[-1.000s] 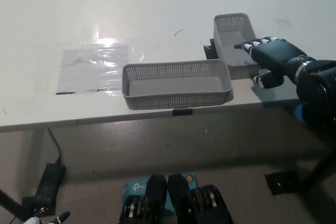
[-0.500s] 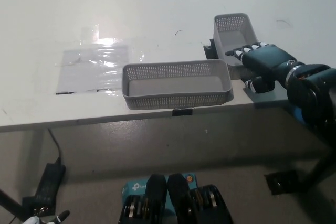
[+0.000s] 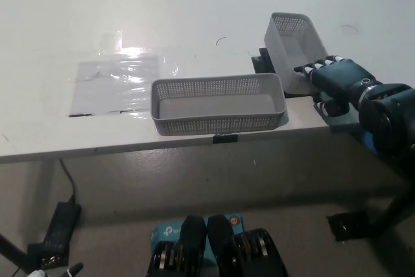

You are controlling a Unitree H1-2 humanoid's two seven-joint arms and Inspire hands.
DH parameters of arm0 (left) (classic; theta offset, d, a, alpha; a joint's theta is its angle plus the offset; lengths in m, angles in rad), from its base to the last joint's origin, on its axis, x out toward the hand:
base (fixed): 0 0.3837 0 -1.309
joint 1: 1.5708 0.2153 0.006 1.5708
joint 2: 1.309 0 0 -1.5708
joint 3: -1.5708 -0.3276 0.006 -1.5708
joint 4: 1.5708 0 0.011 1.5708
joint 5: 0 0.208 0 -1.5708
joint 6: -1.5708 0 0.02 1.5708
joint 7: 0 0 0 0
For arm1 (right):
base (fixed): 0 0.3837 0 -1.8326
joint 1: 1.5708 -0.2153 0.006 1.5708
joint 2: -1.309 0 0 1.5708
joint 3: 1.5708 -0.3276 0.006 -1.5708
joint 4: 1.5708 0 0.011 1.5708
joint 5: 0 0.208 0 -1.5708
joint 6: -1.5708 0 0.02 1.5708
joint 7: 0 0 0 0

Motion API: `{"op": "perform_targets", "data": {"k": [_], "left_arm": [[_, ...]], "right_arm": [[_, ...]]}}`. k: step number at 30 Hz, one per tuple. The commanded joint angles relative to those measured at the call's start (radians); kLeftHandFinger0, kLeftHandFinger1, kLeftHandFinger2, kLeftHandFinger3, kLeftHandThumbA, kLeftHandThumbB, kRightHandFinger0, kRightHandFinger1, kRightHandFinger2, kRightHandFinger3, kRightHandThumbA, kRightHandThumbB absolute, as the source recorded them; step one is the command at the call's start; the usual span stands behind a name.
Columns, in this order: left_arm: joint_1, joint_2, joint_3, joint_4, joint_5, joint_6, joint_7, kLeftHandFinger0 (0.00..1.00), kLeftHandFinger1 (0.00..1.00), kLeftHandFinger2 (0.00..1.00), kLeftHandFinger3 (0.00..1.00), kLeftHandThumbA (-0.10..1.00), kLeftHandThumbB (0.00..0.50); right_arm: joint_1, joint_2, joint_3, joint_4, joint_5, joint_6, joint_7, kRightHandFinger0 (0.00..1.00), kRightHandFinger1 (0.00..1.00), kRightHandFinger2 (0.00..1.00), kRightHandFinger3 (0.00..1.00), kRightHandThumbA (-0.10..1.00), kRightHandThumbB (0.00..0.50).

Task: The robot uses its right hand to pick up the grey box kept on the middle on the desk and place it on top of another box next to it in a right angle

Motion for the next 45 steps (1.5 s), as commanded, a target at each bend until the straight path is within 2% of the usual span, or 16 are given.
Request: {"op": "perform_targets", "data": {"k": [1,6,8,9,11,12,13,16,20,24,26,28,31,35,41,45], "left_arm": [[0.015,0.009,0.022,-0.035,-0.002,0.003,-0.003,0.04,0.03,0.04,0.05,0.97,0.315],[0.008,0.014,0.025,-0.040,0.006,0.003,-0.002,0.08,0.01,0.01,0.06,0.96,0.283],[0.001,0.019,0.022,-0.037,0.009,0.004,-0.007,0.10,0.03,0.03,0.08,0.98,0.304],[-0.004,0.023,0.022,-0.035,0.010,0.004,-0.010,0.10,0.03,0.03,0.09,0.98,0.314],[-0.005,0.022,0.026,-0.037,0.002,0.004,-0.014,0.04,0.02,0.02,0.08,1.00,0.363],[-0.007,0.026,0.024,-0.038,0.004,0.009,-0.018,0.04,0.01,0.02,0.07,1.00,0.377],[-0.007,0.031,0.021,-0.041,0.010,0.004,-0.018,0.02,0.01,0.02,0.05,1.00,0.327],[-0.014,0.036,0.018,-0.036,0.016,0.004,-0.023,0.01,0.02,0.04,0.07,1.00,0.338],[-0.009,0.039,0.022,-0.044,0.018,0.001,-0.021,0.02,0.01,0.02,0.07,1.00,0.326],[-0.010,0.036,0.030,-0.041,0.011,-0.007,-0.019,0.02,0.01,0.03,0.06,1.00,0.318],[-0.008,0.033,0.034,-0.043,0.008,-0.008,-0.015,0.00,0.00,0.01,0.04,0.99,0.329],[-0.009,0.038,0.028,-0.045,0.012,-0.018,-0.020,0.00,0.00,0.00,0.04,0.99,0.301],[-0.007,0.039,0.026,-0.047,0.014,-0.014,-0.021,0.00,0.00,0.01,0.05,1.00,0.317],[-0.006,0.031,0.028,-0.036,0.012,-0.015,-0.014,0.02,0.00,0.01,0.07,1.00,0.295],[0.002,0.024,0.029,-0.053,0.009,0.021,-0.018,0.05,0.03,0.05,0.12,0.95,0.253],[0.002,0.027,0.021,-0.044,0.027,-0.002,-0.009,0.12,0.01,0.01,0.11,0.99,0.294]], "right_arm": [[-0.039,0.015,0.008,-0.008,-0.034,-0.002,-0.032,1.00,1.00,1.00,1.00,0.30,0.475],[-0.030,0.053,0.000,-0.043,-0.037,0.027,-0.031,1.00,1.00,1.00,1.00,0.30,0.434],[-0.031,0.060,0.001,-0.049,-0.046,0.025,-0.040,0.64,0.91,0.98,1.00,0.27,0.409],[-0.034,0.066,0.008,-0.049,-0.054,0.007,-0.053,0.17,0.38,0.51,1.00,0.22,0.409],[-0.041,0.064,0.037,-0.044,-0.087,-0.026,-0.067,0.00,0.01,0.19,1.00,0.15,0.363],[-0.045,0.064,0.050,-0.038,-0.101,-0.030,-0.067,0.00,0.00,0.20,0.98,0.09,0.326],[-0.059,0.067,0.080,-0.027,-0.136,-0.017,-0.040,0.11,0.10,0.29,0.84,-0.09,0.194],[-0.089,0.063,0.138,0.010,-0.199,-0.011,-0.034,0.00,0.02,0.20,0.57,-0.10,0.004],[-0.087,0.063,0.161,0.048,-0.228,0.004,-0.125,0.00,0.05,0.23,0.44,-0.10,0.000],[-0.064,0.066,0.126,0.105,-0.195,-0.042,-0.319,0.00,0.00,0.20,0.01,-0.10,0.056],[-0.053,0.063,0.111,0.135,-0.182,-0.070,-0.416,0.00,0.01,0.33,0.02,-0.10,0.094],[-0.040,0.062,0.083,0.167,-0.151,-0.098,-0.492,0.00,0.10,0.48,0.24,-0.10,0.095],[-0.026,0.065,0.048,0.193,-0.116,-0.144,-0.574,0.00,0.14,0.51,0.45,-0.10,0.231],[0.005,0.069,-0.022,0.180,-0.052,-0.200,-0.649,0.00,0.16,0.49,0.46,-0.10,0.250],[0.072,0.073,-0.094,0.130,-0.008,-0.234,-0.682,0.00,0.00,0.21,0.09,-0.10,0.228],[0.099,0.062,-0.136,0.145,0.010,-0.309,-0.750,0.00,0.00,0.13,0.00,-0.10,0.246]]}}
